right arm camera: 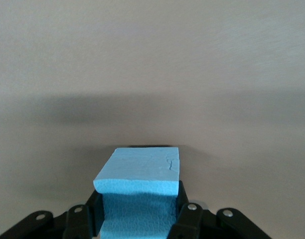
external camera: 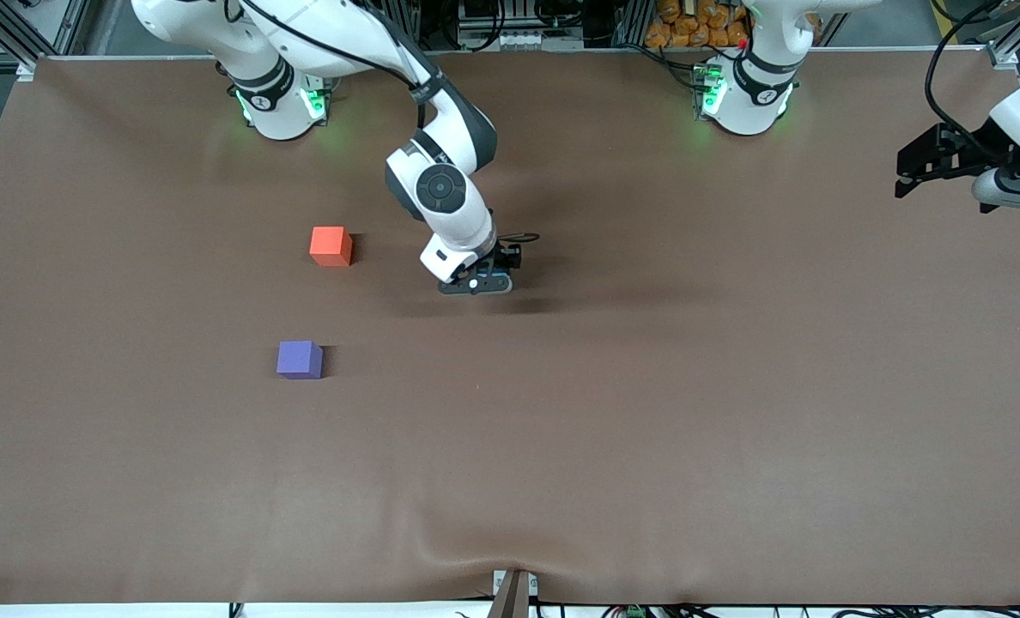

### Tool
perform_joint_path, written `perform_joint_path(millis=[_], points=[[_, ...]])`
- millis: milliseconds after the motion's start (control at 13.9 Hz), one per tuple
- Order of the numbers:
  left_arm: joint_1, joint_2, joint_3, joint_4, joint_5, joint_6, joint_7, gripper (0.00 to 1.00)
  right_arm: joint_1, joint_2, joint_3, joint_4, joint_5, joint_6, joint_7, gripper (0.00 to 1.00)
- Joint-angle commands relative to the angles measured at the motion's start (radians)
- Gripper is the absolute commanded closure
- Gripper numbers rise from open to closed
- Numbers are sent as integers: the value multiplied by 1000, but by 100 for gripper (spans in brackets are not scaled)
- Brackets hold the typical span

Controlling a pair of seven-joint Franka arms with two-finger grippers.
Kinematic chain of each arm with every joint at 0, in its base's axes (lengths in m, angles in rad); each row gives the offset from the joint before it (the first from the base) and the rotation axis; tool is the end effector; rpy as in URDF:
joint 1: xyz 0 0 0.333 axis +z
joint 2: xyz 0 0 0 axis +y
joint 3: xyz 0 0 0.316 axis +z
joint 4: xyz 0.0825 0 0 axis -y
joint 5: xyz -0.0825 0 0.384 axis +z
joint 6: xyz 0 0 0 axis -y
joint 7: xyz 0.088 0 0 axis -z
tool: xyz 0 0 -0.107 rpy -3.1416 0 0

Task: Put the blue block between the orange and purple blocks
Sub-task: 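Carry the blue block with the right gripper between orange and purple blocks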

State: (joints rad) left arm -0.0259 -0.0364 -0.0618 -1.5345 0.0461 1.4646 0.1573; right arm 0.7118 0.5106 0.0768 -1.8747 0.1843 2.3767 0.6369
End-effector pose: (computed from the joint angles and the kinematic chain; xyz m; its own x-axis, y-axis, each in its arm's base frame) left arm 0.5307 -0.0420 0.6522 0.9706 -0.2375 -0.0406 -0.2391 -0.9701 -0.0424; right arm 0.4497 0.4515 0.2390 0.9934 0.0150 -0.1134 0.0015 -0.9930 -0.1185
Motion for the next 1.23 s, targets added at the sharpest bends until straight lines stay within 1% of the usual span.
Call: perform_joint_path(millis=[0,72,216,288,433,577,865,1082,1154], points=[[-8,4,-9,10,29,-12,13,0,-89,-166,0,2,-23,-277,-61,100],[-14,10,-9,11,28,-12,13,0,-124,-217,-2,3,-44,-351,-72,100],[-19,10,-18,26,21,-12,11,0,-211,-303,-3,2,-62,-445,-78,100],[-17,10,-30,28,20,-12,10,0,-265,-320,-3,-1,-65,-473,-98,100],[-9,12,-32,28,12,-12,11,0,-372,-319,-3,-17,-87,-505,-184,100],[-2,15,-27,28,-8,-10,8,0,-425,-313,-3,-63,-103,-485,-233,100],[0,24,-23,28,0,-10,-27,0,-476,-311,-11,-208,-103,-337,-235,100],[12,24,-4,27,1,-10,-28,0,-489,-290,-12,-264,-103,-236,-240,100],[18,24,-4,28,-5,-10,-30,0,-514,-287,-14,-270,-103,-220,-270,100]])
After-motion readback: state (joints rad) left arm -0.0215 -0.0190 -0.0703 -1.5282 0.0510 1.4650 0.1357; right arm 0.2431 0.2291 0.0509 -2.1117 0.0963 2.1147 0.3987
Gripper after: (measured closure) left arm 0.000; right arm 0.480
